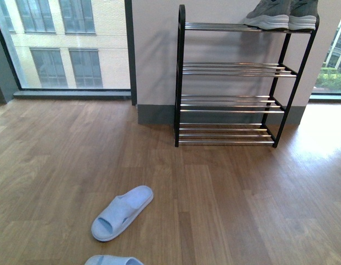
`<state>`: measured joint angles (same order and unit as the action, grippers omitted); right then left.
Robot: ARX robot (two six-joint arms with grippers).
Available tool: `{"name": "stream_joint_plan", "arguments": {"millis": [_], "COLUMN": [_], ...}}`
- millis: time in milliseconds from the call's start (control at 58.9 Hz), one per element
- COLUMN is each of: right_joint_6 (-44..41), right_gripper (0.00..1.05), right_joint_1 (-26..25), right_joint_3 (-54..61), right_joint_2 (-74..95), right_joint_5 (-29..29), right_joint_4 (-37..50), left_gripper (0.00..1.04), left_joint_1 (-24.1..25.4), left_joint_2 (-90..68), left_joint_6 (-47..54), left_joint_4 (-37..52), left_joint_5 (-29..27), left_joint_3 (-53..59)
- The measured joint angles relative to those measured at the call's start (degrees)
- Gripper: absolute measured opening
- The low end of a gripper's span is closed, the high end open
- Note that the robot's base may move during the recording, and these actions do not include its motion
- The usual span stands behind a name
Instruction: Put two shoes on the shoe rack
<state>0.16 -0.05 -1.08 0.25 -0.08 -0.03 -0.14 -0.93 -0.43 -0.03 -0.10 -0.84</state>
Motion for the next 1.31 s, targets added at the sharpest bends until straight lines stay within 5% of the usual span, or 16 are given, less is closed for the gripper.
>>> {"name": "stream_joint_plan", "arguments": {"millis": [1307], "right_joint_6": [0.0], "right_gripper": [0.95], "right_joint_1": [0.0], "right_joint_3": [0.0], "right_joint_2": [0.0], "right_joint_5": [0.0], "right_joint_4": [0.0], "left_gripper": [0.95], "left_joint_1": [0.0], "left_joint_2": [0.0], "left_joint_6": [0.0], "left_joint_4": [0.0], "left_joint_5": [0.1], "left_joint_3": [0.0]}}
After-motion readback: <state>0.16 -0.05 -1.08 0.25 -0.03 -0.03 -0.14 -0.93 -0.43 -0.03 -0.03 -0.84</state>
